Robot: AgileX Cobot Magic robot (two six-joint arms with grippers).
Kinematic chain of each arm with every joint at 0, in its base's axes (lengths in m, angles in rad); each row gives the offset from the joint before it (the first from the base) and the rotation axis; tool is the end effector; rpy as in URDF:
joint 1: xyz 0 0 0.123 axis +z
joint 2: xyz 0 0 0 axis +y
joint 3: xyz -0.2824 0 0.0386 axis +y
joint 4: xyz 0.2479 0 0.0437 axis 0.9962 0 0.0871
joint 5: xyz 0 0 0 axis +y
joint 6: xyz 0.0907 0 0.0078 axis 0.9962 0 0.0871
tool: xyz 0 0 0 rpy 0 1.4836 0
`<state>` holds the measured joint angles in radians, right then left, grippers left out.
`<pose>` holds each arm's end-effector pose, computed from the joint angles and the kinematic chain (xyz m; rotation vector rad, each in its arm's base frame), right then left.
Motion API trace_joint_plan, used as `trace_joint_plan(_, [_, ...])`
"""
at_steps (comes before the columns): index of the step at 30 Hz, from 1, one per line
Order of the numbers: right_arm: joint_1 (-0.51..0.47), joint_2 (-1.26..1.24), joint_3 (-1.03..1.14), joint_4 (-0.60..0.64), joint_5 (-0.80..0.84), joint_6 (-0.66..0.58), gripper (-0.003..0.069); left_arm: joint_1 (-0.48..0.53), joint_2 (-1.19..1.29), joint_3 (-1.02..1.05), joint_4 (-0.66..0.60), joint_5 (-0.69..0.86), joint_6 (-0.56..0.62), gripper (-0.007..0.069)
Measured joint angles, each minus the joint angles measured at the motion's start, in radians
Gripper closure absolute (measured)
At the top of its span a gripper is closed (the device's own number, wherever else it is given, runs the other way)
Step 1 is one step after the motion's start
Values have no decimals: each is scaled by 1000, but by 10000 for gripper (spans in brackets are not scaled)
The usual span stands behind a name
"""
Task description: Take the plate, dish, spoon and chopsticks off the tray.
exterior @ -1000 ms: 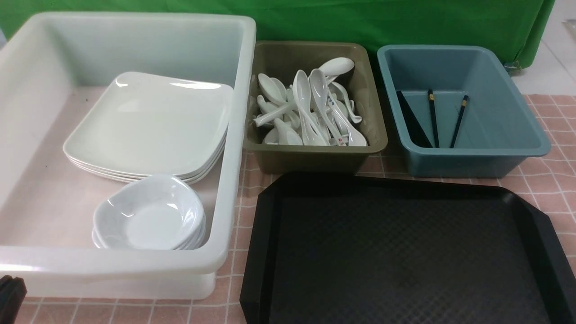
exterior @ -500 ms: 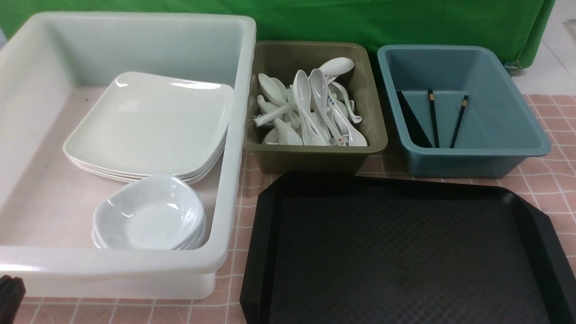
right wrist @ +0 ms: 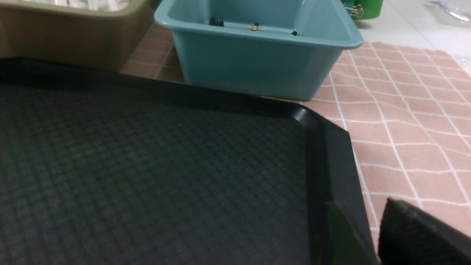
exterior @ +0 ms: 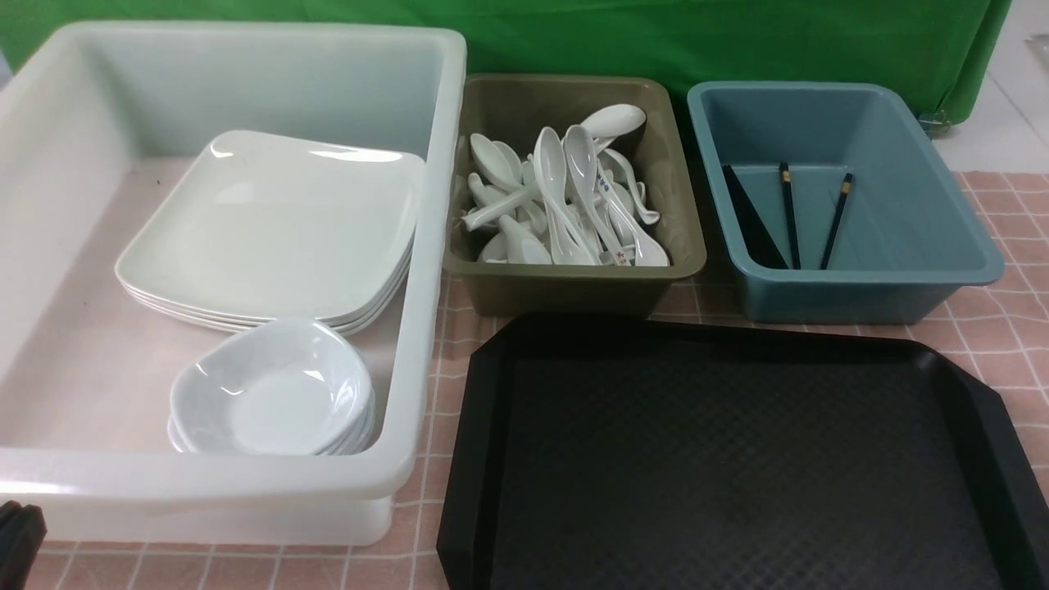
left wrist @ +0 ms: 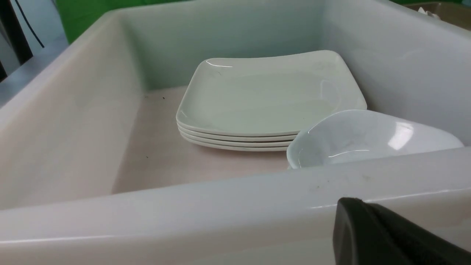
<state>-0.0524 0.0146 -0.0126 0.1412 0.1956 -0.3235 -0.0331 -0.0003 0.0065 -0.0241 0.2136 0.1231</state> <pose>0.0567 -0.0005 0.1989 -0.1320 1.6764 -0.1557 0.0559 -0.0023 0.1915 0.1167 1.6995 0.0452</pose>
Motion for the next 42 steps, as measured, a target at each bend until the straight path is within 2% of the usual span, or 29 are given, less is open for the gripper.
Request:
trace_joint_plan(7, [58,0,0,0,0,56,418,0,0,0,1,0,0,608])
trace_joint_plan(42, [58,0,0,0,0,77,418,0,0,0,3,0,4,605])
